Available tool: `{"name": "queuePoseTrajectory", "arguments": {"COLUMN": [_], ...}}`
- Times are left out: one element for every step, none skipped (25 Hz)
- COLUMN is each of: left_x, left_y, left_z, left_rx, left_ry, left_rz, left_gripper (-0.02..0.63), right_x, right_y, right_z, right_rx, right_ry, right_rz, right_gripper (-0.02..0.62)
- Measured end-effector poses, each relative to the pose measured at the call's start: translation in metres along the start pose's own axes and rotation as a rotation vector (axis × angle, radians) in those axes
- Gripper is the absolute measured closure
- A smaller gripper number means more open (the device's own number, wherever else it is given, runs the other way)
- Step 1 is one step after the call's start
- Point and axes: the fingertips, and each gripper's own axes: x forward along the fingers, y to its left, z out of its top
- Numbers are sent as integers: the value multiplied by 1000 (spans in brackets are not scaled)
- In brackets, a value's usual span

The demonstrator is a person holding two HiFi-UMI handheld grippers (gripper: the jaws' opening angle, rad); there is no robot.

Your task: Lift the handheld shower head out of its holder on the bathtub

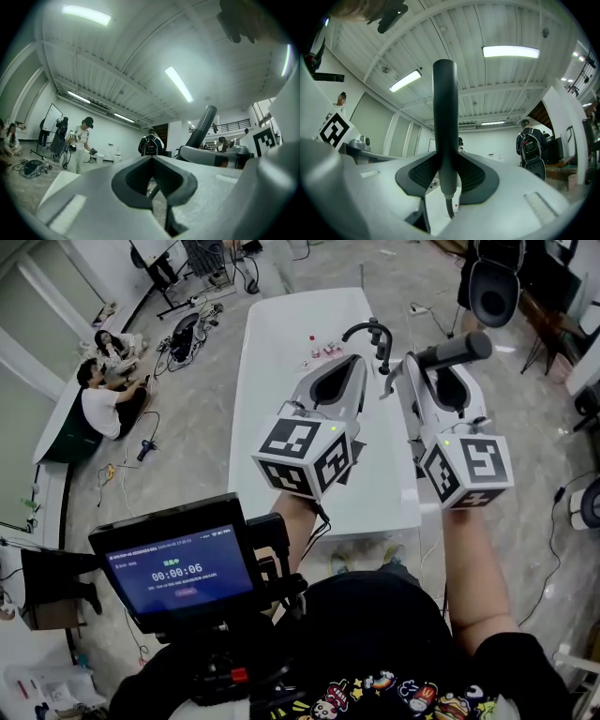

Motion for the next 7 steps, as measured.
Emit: {"name": "queuePoseTrajectory", "arguments": {"left_x": [0, 0, 2, 3, 4, 5, 6], "left_y": [-1, -2, -2, 0, 2, 4, 6], "left_z": [0, 1, 1, 1, 1, 1, 0], "left_rx": [0, 1, 1, 0, -1, -2, -4], "left_ry": [0, 0, 0, -1, -2, -2, -2], "left_rz": [0, -1, -1, 0, 0, 1, 2], "left_gripper": [606, 606, 606, 606, 606, 606, 606], "right_x": [-1, -1, -1, 1, 3, 5, 6], "right_y": [-1, -2, -3, -4, -4, -4, -3], "right_z": [0, 1, 0, 0, -1, -2, -2], "right_rx": [1, 2, 3, 4, 3, 3, 2], "right_ry": [0, 0, 0, -1, -1, -1, -1], "right_rz": [-2, -4, -6, -8, -8, -9, -9], "right_gripper": [439, 439, 439, 439, 439, 439, 439]}}
